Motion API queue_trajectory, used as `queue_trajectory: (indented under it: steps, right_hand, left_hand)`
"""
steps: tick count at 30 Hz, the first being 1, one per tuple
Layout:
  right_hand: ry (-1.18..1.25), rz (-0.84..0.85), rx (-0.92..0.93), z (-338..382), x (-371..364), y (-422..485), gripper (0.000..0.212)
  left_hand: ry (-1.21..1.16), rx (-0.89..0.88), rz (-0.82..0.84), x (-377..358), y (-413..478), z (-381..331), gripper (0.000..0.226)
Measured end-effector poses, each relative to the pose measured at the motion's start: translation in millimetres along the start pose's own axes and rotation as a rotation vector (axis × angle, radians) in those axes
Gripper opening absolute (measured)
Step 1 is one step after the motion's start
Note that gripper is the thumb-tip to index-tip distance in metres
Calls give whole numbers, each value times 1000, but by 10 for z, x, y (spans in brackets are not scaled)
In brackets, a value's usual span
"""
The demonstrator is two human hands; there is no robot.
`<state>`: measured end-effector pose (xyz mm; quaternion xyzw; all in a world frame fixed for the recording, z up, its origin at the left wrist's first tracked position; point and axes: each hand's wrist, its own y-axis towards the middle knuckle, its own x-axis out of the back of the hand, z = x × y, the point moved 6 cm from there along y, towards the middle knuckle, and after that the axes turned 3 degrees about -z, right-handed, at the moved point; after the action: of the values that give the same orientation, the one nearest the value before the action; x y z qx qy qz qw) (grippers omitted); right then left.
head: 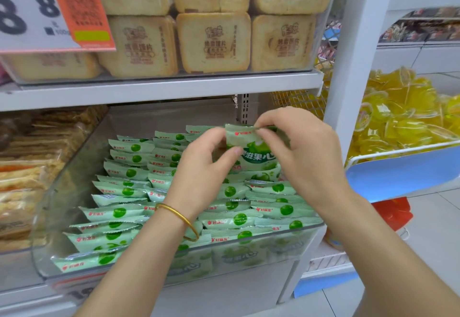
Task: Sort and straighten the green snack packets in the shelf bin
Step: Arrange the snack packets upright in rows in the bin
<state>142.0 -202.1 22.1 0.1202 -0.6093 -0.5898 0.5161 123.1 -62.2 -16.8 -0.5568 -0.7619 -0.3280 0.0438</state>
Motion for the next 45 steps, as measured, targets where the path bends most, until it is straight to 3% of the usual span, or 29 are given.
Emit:
queue_trajectory:
  steps: [5, 11, 16, 19, 35, 45]
  right_hand:
    - [446, 19, -145, -17, -32, -16, 34]
    - [865, 291, -398, 58, -307, -119, 35]
    - [998, 299, -515, 108, -379, -186, 34]
    - [1012, 315, -548, 129, -424, -221, 33]
    - [1129, 374, -663, 65, -594, -277, 30]
    - [1119, 349, -693, -2, -544, -278, 33]
  left_hand:
    - [-229, 71, -65, 223, -110, 0, 18]
    - [-398, 174, -61, 391, -253, 45, 29]
    - [-312, 211, 79, 426, -376, 137, 71]
    - [-269, 222, 117, 465, -439, 170, 87]
    - [-229, 194, 116, 547, -476, 158, 77]
    - [-211, 180, 180, 475, -463, 142, 89]
